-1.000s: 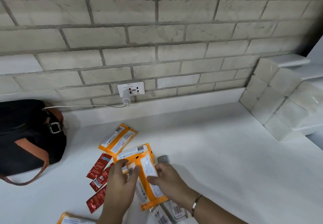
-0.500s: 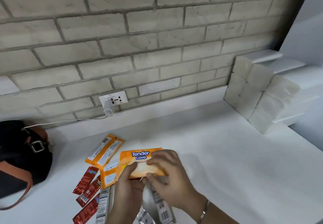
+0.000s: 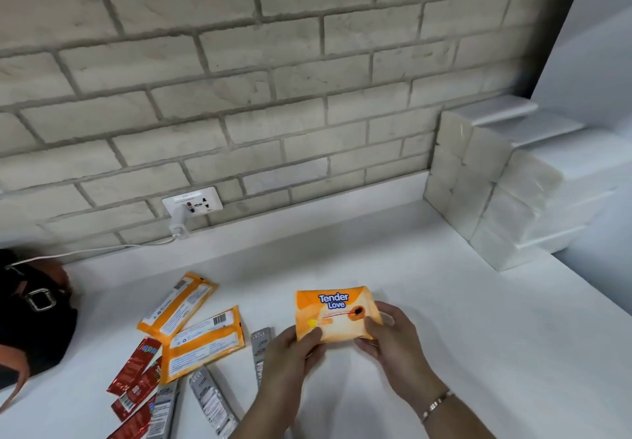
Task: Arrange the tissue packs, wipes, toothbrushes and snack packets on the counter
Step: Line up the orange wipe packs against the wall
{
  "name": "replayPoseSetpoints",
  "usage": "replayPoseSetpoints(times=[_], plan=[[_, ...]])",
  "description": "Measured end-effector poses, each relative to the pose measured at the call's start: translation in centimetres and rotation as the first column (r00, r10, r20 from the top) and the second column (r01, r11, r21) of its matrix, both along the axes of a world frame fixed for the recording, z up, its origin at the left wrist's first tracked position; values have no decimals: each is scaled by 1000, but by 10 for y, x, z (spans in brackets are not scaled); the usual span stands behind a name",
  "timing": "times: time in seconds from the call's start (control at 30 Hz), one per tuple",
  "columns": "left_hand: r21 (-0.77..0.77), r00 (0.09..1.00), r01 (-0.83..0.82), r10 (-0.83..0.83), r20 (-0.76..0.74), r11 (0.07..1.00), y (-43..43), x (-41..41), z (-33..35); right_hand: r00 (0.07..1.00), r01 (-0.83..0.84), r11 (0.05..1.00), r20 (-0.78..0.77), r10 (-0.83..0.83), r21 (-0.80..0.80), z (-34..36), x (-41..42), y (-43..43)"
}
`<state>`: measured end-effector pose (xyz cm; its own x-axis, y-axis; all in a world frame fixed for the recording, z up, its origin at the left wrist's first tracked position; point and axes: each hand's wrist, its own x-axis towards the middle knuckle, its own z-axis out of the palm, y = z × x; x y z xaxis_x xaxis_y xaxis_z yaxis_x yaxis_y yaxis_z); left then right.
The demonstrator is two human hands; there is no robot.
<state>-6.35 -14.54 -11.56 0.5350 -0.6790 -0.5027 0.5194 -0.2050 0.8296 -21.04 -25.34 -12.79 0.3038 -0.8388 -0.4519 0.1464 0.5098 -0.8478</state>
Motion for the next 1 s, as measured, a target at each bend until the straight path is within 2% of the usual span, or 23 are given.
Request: replayPoseSetpoints(times=[0.13, 0.2, 0.27, 0.37, 0.4, 0.53, 0.6, 0.7, 0.77, 0.83, 0.9, 1.0], plan=[[142, 987, 66, -85, 134, 988, -40, -25, -26, 949, -96, 959, -314, 8, -265, -21, -26, -36], [189, 986, 60, -88, 142, 980, -64, -42, -32, 894, -215, 878, -448, 0, -428, -32, -37, -53], [205, 984, 38, -73, 163, 978, -84, -56, -38, 803, -322, 793, -593, -61, -518, -48, -42, -68], [244, 973, 38, -92, 213, 969, -115, -80, -41, 535, -532, 649, -810, -239, -543, -66, -50, -87], [256, 966, 48, -109, 233, 965, -122, -85, -41, 498, -589, 594, -825, -268, -548, -70, -51, -89], [254, 924, 86, -172, 341, 963, -142, -96, -37, 392, -787, 425, -895, -213, -446, -67, -60, -92], [258, 881, 104, -210, 425, 960, -147, -94, -38, 338, -832, 400, -923, -184, -385, -67, -62, -102], [316, 727, 95, -283, 625, 944, -153, -81, -46, 292, -862, 379, -941, -171, -337, -68, -59, -125], [411, 534, 85, -389, 750, 908, -156, -71, -51, 240, -890, 358, -958, -159, -283, -69, -51, -142], [584, 322, 66, -571, 755, 809, -159, -64, -52, 184, -913, 338, -970, -155, -228, -66, -40, -161], [687, 242, 65, -680, 693, 724, -163, -60, -48, 135, -922, 347, -983, -123, -170, -59, -26, -184], [745, 205, 94, -745, 634, 660, -169, -54, -44, 91, -925, 365, -994, -57, -105, -48, -10, -218]])
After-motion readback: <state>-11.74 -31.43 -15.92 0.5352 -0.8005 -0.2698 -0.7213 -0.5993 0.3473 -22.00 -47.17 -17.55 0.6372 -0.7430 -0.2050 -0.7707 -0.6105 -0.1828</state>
